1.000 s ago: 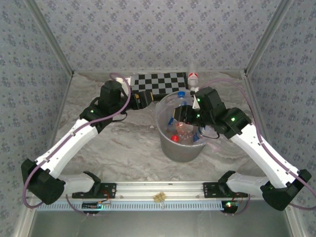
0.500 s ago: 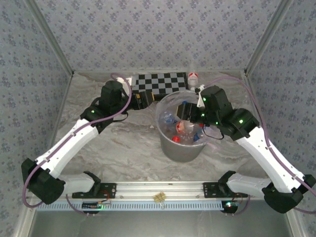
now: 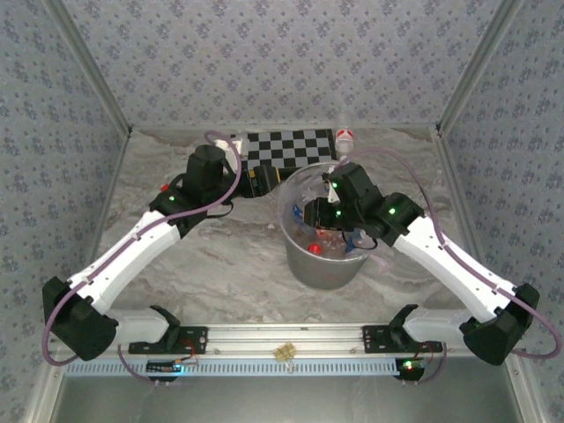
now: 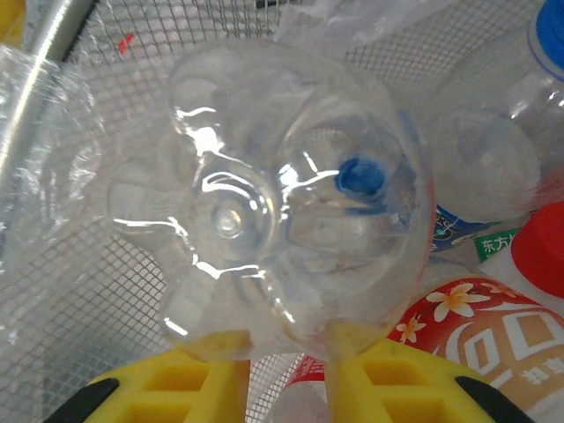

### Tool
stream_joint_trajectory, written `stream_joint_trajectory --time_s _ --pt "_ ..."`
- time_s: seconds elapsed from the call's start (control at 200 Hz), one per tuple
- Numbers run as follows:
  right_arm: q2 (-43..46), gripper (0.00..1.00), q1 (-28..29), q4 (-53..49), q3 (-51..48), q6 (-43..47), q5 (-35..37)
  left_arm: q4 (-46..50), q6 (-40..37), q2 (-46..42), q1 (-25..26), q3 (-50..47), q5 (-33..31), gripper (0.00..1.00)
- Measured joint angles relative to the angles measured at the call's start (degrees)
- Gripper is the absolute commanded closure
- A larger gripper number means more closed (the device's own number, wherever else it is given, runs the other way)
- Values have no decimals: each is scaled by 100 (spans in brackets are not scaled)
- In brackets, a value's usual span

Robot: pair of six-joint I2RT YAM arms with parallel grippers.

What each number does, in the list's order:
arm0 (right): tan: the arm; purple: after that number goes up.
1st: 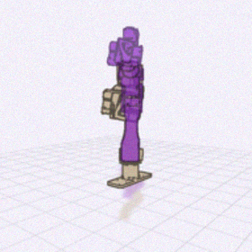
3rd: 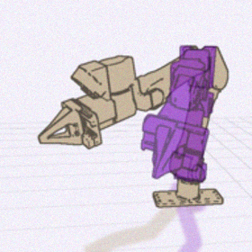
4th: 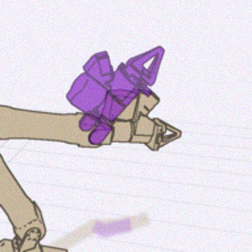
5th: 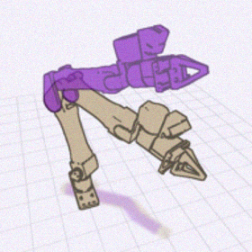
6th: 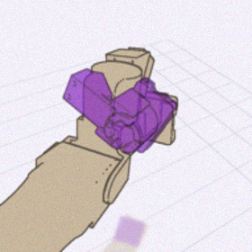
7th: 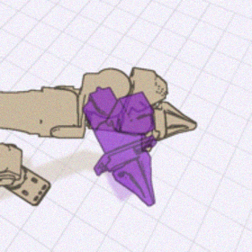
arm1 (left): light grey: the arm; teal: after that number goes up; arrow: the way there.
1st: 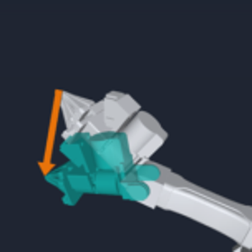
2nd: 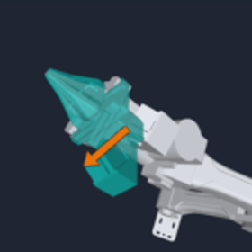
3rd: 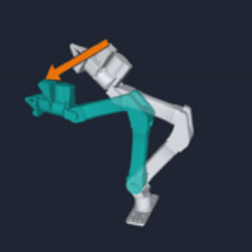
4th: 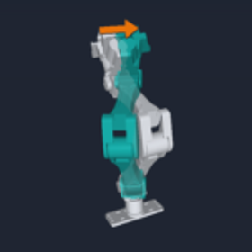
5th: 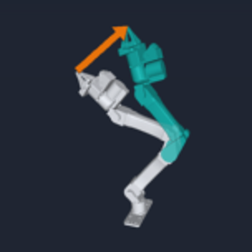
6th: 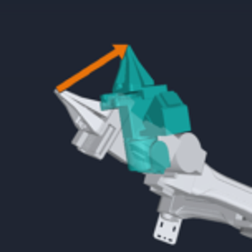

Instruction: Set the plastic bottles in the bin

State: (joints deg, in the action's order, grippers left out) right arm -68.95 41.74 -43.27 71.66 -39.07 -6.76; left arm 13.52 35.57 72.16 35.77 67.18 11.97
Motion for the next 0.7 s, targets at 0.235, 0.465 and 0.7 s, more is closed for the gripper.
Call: stream_joint_trajectory --time_s 0.235,0.465,0.7 --pt "459 73 -129 -186 557 282 203 9 -20 2 -2 17 -2 25" --pt "212 74 -435 284 435 400 63 39 -22 2 -2 57 -2 25" --pt "-55 67 -452 487 258 409 -52 157 -46 2 -2 61 -63 24"
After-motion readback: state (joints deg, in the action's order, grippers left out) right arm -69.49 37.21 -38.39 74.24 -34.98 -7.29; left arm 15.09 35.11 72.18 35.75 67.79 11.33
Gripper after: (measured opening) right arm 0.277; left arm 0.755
